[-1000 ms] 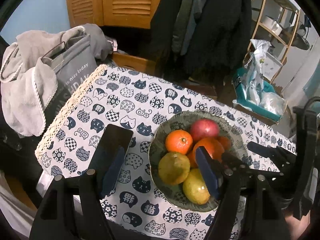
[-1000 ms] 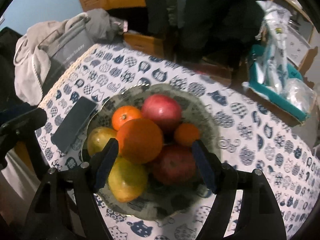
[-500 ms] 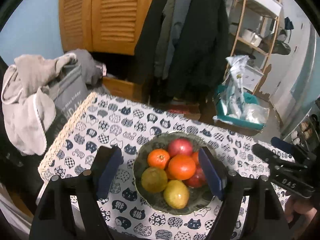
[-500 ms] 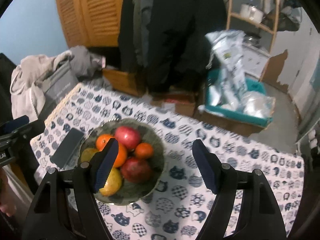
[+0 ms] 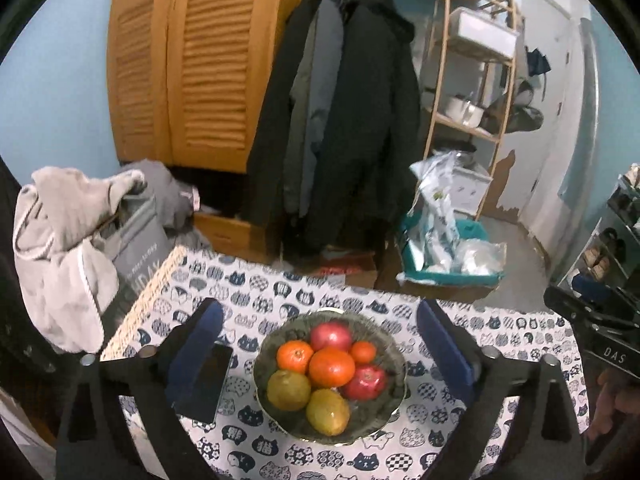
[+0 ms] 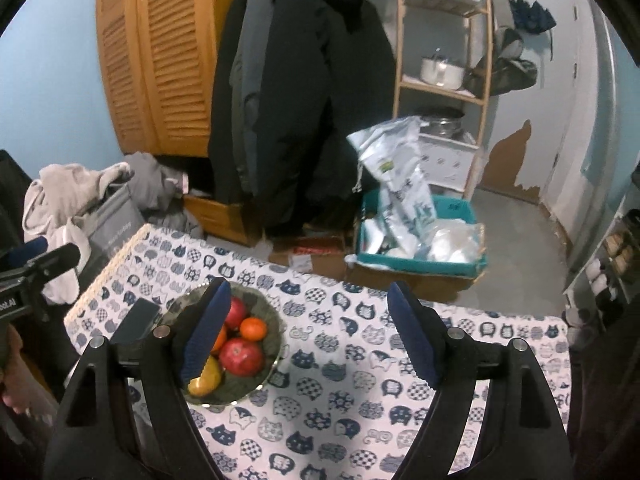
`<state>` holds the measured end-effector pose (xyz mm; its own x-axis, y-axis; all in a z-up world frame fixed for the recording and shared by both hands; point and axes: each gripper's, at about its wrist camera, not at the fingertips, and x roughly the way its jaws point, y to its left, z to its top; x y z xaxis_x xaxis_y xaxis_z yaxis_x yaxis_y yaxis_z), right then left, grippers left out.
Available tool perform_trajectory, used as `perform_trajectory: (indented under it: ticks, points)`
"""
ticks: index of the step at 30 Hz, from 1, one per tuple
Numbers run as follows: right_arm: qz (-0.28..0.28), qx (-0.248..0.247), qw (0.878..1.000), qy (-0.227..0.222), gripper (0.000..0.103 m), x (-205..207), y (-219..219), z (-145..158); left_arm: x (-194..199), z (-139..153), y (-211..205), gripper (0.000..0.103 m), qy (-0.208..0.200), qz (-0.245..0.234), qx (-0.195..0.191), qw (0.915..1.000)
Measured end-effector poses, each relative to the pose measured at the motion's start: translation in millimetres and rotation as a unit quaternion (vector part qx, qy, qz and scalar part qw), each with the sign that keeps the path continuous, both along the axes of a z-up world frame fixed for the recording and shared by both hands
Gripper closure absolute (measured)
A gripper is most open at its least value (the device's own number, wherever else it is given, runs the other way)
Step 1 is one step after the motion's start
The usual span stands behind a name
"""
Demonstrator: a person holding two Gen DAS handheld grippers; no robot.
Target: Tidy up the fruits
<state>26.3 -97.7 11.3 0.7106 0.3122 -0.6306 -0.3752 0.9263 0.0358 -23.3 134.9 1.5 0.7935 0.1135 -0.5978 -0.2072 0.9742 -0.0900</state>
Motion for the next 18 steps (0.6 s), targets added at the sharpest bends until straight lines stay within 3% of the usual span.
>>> perform_trajectory:
  ticks: [7,13,18]
  points:
    - [-0.006,0.007,0.999,-0.032,0.023,-18.5,-17.6,18.7,-10.5,18.7,-18.6,0.001,-0.035,-0.005,0.038,0.9986]
    - [-0.012,-0.002,0.997,-0.076,0.023,-29.2,-27.5,25.9,-14.6,26.5,-27.6,0.001,-0.051,-0.008,0.047,0.9976]
    - [-0.021,0.002,0.997,-0.081,0.023,-28.6,-38.1,24.3,-15.0,30.6,-32.9,0.001,-0.067,-0.009,0.038,0.9970]
